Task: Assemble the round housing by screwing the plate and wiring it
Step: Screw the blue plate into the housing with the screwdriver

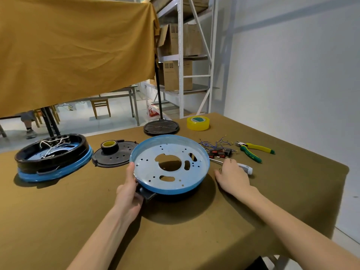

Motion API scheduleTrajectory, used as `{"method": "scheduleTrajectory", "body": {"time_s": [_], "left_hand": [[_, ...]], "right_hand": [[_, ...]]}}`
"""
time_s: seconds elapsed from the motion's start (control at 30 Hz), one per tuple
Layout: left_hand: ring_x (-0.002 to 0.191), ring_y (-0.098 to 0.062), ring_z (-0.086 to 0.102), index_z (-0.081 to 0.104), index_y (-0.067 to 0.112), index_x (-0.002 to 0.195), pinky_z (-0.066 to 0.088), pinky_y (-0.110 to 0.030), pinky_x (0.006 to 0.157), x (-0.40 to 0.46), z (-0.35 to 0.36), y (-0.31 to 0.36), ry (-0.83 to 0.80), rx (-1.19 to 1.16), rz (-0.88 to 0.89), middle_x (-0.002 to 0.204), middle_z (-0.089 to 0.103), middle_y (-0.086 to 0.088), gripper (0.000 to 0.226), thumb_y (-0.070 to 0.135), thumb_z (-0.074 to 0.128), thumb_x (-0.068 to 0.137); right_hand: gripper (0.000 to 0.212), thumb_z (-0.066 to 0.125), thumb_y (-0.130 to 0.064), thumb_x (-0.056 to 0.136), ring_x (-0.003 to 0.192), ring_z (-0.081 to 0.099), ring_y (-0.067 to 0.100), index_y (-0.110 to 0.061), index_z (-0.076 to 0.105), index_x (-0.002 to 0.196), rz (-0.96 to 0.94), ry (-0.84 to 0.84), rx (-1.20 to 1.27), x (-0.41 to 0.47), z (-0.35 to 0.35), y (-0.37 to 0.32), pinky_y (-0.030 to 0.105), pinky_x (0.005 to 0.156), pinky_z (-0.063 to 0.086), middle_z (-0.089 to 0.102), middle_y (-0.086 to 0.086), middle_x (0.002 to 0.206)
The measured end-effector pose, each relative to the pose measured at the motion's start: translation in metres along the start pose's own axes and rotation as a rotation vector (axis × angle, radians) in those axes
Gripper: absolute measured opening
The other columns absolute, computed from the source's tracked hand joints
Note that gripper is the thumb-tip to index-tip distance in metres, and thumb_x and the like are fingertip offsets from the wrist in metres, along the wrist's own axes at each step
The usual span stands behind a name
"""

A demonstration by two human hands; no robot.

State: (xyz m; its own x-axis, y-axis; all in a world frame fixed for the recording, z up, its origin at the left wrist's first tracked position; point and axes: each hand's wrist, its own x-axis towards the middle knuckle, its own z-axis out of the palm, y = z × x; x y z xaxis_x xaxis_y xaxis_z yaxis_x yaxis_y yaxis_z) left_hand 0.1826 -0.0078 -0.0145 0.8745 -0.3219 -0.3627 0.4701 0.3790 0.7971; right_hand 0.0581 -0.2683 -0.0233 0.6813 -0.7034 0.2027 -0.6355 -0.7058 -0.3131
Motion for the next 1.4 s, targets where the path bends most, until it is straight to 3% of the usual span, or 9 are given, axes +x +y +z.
{"method": "scheduleTrajectory", "body": {"time_s": [0.13,0.23,0.33,0.43,0.53,0.8,1.0,1.2,1.4], "left_hand": [[0.112,-0.035,0.069,0.063,0.011,0.111,0.054,-0.057,0.101,0.002,-0.009,0.003,-0.09,0.023,-0.027,0.119,0.068,-0.017,0.052,0.054,0.075,0.084],[0.114,-0.034,0.068,0.061,0.014,0.109,0.056,-0.052,0.1,0.002,-0.013,0.005,-0.1,0.047,-0.034,0.117,0.066,-0.015,0.058,0.055,0.08,0.073],[0.118,-0.034,0.065,0.06,0.012,0.11,0.055,-0.049,0.102,0.004,-0.013,0.007,-0.126,0.068,-0.046,0.124,0.064,-0.017,0.062,0.054,0.082,0.07],[0.117,-0.034,0.065,0.06,0.014,0.108,0.055,-0.048,0.101,0.004,-0.011,0.006,-0.135,0.126,-0.052,0.127,0.064,-0.017,0.06,0.056,0.081,0.07],[0.119,-0.034,0.064,0.06,0.016,0.108,0.053,-0.049,0.105,0.002,-0.01,0.003,-0.139,0.17,-0.047,0.13,0.063,-0.017,0.059,0.056,0.081,0.071],[0.125,-0.029,0.061,0.055,0.015,0.137,0.056,-0.042,0.099,0.0,-0.012,0.003,-0.204,0.174,-0.036,0.135,0.062,-0.015,0.082,0.058,0.081,0.073],[0.112,-0.026,0.072,0.061,0.016,0.135,0.06,-0.039,0.093,0.0,-0.016,0.005,-0.303,0.068,-0.076,0.121,0.074,-0.012,0.072,0.051,0.082,0.076],[0.119,-0.028,0.068,0.062,0.012,0.137,0.05,-0.047,0.106,0.002,-0.015,0.003,-0.369,-0.006,-0.072,0.124,0.073,-0.013,0.068,0.046,0.08,0.08],[0.108,-0.024,0.073,0.062,0.01,0.131,0.057,-0.043,0.095,0.001,-0.012,0.003,-0.382,0.0,-0.078,0.118,0.075,-0.012,0.065,0.045,0.079,0.079]], "right_hand": [[0.005,0.056,-0.012,0.102,0.094,0.062,0.032,-0.009,0.054,0.098,0.01,-0.07,-0.066,0.007,-0.004,-0.007,0.04,0.071,0.05,0.057,0.016,0.116],[0.032,0.051,0.003,0.098,0.078,0.053,0.025,-0.016,0.038,0.076,-0.001,-0.135,-0.084,0.011,-0.01,-0.008,0.038,0.065,0.045,0.061,0.017,0.109],[0.01,0.049,-0.003,0.102,0.081,0.055,0.026,-0.007,0.055,0.095,0.019,-0.136,0.017,0.012,-0.018,-0.007,0.037,0.07,0.045,0.064,0.017,0.113],[0.029,0.047,-0.007,0.105,0.081,0.063,0.019,-0.004,0.069,0.123,-0.052,-0.052,0.262,0.014,-0.036,-0.011,0.026,0.071,0.047,0.071,0.014,0.112],[0.026,0.05,-0.007,0.103,0.063,0.055,0.011,-0.008,0.076,0.107,-0.137,0.018,0.498,0.011,-0.062,-0.026,0.024,0.064,0.045,0.071,0.005,0.085],[0.01,0.068,-0.007,0.096,0.071,0.071,0.009,-0.009,0.075,0.102,-0.444,-0.084,0.954,-0.005,-0.064,-0.108,0.022,0.063,0.058,0.076,0.008,0.085],[0.011,0.074,0.0,0.089,0.071,0.076,0.017,-0.001,0.073,0.1,-0.591,-0.06,0.95,-0.005,-0.031,-0.152,0.033,0.07,0.064,0.077,0.01,0.083],[0.008,0.076,-0.003,0.089,0.078,0.073,0.007,-0.006,0.074,0.096,-0.773,0.001,0.836,-0.009,-0.017,-0.156,0.024,0.075,0.061,0.075,0.0,0.086],[0.009,0.074,-0.006,0.092,0.085,0.072,0.008,-0.007,0.073,0.1,-0.834,0.076,0.785,-0.009,-0.015,-0.149,0.023,0.079,0.06,0.075,0.0,0.093]]}}
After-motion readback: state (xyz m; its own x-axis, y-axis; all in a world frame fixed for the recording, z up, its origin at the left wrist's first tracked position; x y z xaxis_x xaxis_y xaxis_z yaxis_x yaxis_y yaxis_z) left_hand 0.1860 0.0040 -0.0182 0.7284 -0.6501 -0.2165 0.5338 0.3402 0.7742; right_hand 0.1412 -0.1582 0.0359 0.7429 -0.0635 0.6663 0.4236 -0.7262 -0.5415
